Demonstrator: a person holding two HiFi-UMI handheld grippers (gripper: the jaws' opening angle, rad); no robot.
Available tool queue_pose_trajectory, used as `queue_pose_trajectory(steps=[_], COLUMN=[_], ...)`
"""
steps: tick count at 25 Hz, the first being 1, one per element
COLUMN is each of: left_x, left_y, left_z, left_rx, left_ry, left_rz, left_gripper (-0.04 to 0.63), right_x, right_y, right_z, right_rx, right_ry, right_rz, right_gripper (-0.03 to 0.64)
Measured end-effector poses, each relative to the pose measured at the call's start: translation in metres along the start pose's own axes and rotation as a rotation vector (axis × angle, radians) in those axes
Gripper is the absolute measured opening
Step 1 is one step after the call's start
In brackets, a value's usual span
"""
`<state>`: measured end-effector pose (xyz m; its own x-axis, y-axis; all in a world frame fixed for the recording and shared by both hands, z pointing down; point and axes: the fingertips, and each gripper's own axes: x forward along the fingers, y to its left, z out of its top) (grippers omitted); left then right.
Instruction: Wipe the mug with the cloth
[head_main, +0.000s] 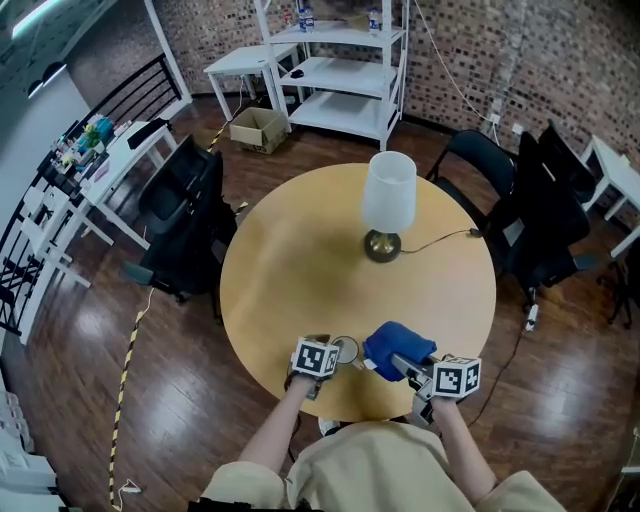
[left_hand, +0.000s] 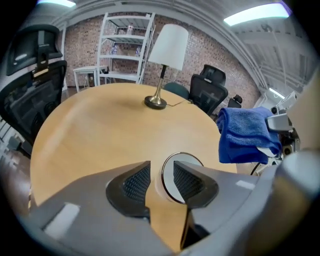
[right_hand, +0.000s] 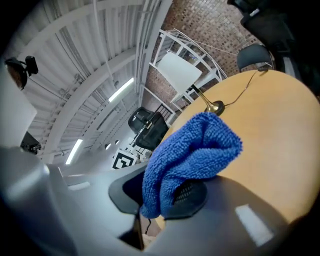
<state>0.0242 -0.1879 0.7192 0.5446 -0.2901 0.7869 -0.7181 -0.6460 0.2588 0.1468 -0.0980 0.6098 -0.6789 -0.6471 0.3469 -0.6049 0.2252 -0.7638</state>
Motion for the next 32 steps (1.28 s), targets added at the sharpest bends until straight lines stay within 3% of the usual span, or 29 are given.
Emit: queue_pose_trajectory(steps=[4, 7, 9, 13, 17, 23, 27, 32], left_x=[-0.046, -0.081, -0.106, -0.166, -0.222, -0.283, -0.304, -0.305], left_y=[-0.004, -0.008, -0.009, -0.01, -0.009, -0.015, -0.02, -0.02], left_z=[0.038, 0.07, 0.091, 0.137, 0.176, 0.207, 0.216, 0.219], left_rx=[-0.016, -0.049, -0.056, -0.036, 0.014, 0.1, 0.132, 0.119], left_ry=[-0.183, -0.327, -0.42, -0.608, -0.763, -0.887, -0.924, -0.937], left_rz=[0.008, -0.011, -0.008, 0.056, 0.16, 0.303, 0.371, 0.372], left_gripper=[0.183, 0.265, 0.278, 0.277, 0.276, 0.272, 0.27, 0.27], right_x=[0.004, 0.008, 0.01, 0.008, -0.004, -0.022, -0.029, -0.024], right_y=[0.026, 0.041, 0.053, 0.086, 0.122, 0.161, 0.162, 0.167], right_z=[0.032, 0.063, 0.083, 0.127, 0.172, 0.218, 0.23, 0.229], right_rx=[-0.114, -0.248, -0.333, -0.465, -0.627, -0.811, -0.813, -0.8], right_ry=[-0.062, -0.121, -0.162, -0.275, -0.404, -0.522, -0.559, -0.552], right_rz=[0.027, 0.003, -0.01, -0.016, -0.089, -0.195, -0.253, -0.25], right_gripper=[0.06, 0.061, 0.061, 0.061, 0.061, 0.061, 0.061, 0.061])
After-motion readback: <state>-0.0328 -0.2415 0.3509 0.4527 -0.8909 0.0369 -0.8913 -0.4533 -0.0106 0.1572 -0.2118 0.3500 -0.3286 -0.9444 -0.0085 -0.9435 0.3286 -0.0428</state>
